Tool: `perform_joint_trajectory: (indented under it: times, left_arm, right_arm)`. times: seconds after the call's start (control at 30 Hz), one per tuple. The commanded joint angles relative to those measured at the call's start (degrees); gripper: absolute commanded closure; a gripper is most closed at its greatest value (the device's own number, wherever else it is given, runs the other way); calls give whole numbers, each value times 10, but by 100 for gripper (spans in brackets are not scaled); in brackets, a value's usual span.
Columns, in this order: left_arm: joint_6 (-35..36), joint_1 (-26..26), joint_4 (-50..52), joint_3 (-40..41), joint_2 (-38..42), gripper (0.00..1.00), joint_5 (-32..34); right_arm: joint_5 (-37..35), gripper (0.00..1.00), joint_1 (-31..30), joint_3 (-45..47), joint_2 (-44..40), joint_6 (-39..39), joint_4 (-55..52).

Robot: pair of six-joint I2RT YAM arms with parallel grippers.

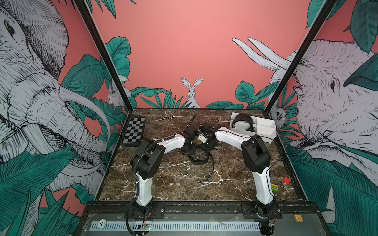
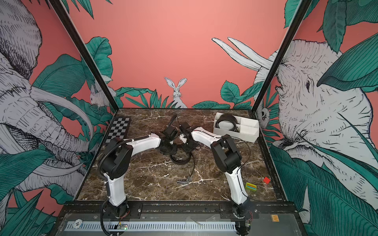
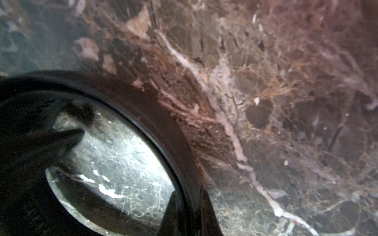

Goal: Place the belts into the storage roll
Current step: Roll the belt at the center of the board.

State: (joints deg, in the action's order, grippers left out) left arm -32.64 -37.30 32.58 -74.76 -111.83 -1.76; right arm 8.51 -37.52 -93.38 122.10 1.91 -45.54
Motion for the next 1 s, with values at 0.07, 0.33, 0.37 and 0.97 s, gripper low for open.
perform_joint_trajectory:
  times: [0.07,0.33,0.37,0.97]
  left_arm:
    - [-5,2,30,-8,-48,100,42]
    - [14,1,109,-36,-66,100,125]
    - [17,1,113,-36,-66,100,131]
    - [28,2,129,-52,-78,100,157]
  right_arm:
    - [44,77,8,3,-24,13,-23]
    - [86,49,44,46,-85,41,-26]
    - [85,48,46,53,-92,42,-26]
    - [30,61,35,94,-87,38,-10]
